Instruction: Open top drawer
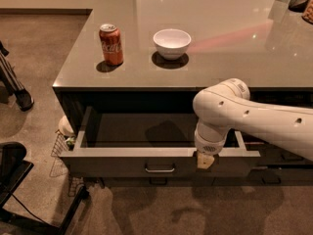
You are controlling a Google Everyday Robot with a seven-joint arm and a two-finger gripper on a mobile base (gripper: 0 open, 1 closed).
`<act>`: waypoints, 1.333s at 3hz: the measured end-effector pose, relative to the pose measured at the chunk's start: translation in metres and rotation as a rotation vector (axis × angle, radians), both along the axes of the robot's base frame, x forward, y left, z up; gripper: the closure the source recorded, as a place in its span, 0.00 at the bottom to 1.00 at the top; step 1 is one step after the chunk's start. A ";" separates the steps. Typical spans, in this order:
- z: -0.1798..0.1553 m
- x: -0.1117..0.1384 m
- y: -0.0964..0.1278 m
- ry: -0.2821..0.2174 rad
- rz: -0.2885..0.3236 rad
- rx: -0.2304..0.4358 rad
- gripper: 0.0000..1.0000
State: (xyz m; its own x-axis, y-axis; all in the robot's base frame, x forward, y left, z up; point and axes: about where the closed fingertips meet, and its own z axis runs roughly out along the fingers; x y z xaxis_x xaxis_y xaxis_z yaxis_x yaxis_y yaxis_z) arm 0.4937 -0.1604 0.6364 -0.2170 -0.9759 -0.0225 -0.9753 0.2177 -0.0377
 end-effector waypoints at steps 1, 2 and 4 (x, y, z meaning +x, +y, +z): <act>0.000 0.000 0.000 0.000 0.000 0.000 0.36; 0.000 0.000 0.000 0.000 0.000 0.000 0.12; 0.057 -0.021 0.002 0.026 -0.031 -0.038 0.00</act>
Offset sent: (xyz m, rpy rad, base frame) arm -0.0003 -0.0013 0.0039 0.0061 0.0017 -0.0024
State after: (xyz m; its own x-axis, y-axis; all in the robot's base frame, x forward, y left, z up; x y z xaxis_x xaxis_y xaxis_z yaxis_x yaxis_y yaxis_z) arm 0.4724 -0.1582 0.6933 -0.2471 -0.9688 0.0203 -0.9689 0.2467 -0.0207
